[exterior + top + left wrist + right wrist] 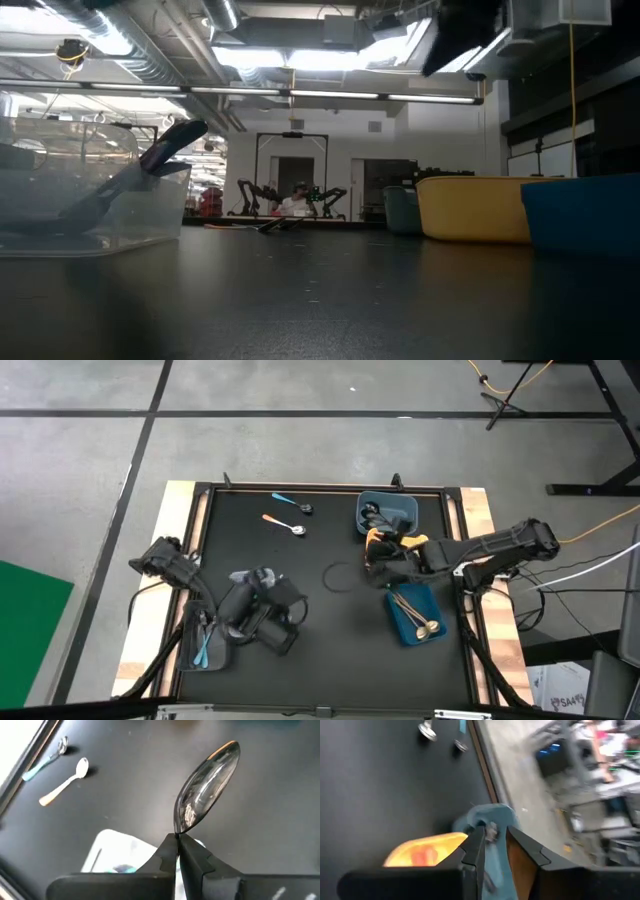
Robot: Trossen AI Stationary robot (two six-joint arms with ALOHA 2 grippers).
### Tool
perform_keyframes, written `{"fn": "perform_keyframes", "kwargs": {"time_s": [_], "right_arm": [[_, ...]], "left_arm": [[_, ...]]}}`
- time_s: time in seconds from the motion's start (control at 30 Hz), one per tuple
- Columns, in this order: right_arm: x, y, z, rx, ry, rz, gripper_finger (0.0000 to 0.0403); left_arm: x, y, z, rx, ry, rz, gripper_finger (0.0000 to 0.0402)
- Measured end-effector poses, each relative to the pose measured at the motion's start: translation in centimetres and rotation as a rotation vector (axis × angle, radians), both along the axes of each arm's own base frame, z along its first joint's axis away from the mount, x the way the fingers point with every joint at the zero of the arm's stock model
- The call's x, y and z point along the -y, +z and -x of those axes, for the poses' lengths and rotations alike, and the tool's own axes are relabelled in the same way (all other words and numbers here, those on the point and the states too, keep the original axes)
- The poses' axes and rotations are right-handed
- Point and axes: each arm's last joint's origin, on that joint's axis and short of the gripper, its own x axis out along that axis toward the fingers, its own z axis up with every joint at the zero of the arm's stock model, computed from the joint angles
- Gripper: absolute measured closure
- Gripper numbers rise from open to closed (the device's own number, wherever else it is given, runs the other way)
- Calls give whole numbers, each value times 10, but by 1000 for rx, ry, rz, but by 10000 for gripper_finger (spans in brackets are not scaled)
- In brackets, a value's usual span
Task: Sort silverware by color (type)
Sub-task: Put the light blue spoon into the black bin
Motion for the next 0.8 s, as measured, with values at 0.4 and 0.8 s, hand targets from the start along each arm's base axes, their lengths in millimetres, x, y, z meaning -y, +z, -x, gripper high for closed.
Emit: {"fn": "perform_keyframes", "kwargs": {"time_s": [0.4,0.8], "right_arm": [[35,14,-40,185,322,-331,330],[59,21,-48,301,329,-380,330]], "left_arm": [[59,-31,41,51,319,188,399],[80,-64,92,-110,616,293,399]]}}
